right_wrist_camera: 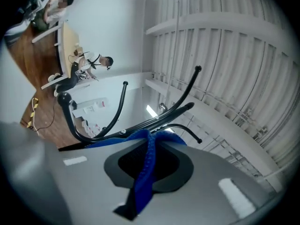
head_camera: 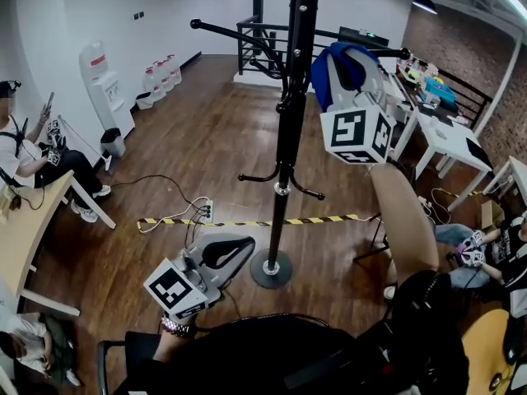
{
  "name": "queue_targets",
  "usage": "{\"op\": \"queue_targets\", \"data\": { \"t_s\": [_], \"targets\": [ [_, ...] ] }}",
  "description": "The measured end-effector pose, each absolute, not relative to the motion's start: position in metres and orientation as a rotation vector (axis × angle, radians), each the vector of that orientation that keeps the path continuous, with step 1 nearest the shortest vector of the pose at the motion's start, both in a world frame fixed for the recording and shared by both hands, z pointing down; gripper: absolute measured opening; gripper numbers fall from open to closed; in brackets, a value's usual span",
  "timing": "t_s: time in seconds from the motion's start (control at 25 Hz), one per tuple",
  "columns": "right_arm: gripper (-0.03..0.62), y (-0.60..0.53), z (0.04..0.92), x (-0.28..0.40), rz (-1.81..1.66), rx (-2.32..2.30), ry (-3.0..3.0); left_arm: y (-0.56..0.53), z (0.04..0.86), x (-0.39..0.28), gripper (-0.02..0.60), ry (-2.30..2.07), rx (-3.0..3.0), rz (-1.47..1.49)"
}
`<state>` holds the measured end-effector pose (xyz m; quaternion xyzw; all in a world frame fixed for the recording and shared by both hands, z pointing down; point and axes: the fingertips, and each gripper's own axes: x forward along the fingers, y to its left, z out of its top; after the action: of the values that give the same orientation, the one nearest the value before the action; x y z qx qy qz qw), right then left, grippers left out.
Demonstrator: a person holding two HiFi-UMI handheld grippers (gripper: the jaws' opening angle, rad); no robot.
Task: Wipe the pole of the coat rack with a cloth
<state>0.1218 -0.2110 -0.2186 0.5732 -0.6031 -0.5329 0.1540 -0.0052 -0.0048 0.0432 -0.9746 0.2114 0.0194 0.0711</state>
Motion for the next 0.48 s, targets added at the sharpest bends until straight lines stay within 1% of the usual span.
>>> {"op": "queue_targets", "data": {
  "t_s": [0.24,0.48],
  "targets": [
    [0.025,-0.173,-0.249,0.155,-1.58,1.788,-1.681,-0.001,0.056,0.003,0.006,0.593,-2.981,0.031],
    [0.025,-0.133,-0.27,0.194,-1.627,1.879,-1.633,0.002,0.067,0.028,0.006,0.499,-3.018,0.007]
  ]
}}
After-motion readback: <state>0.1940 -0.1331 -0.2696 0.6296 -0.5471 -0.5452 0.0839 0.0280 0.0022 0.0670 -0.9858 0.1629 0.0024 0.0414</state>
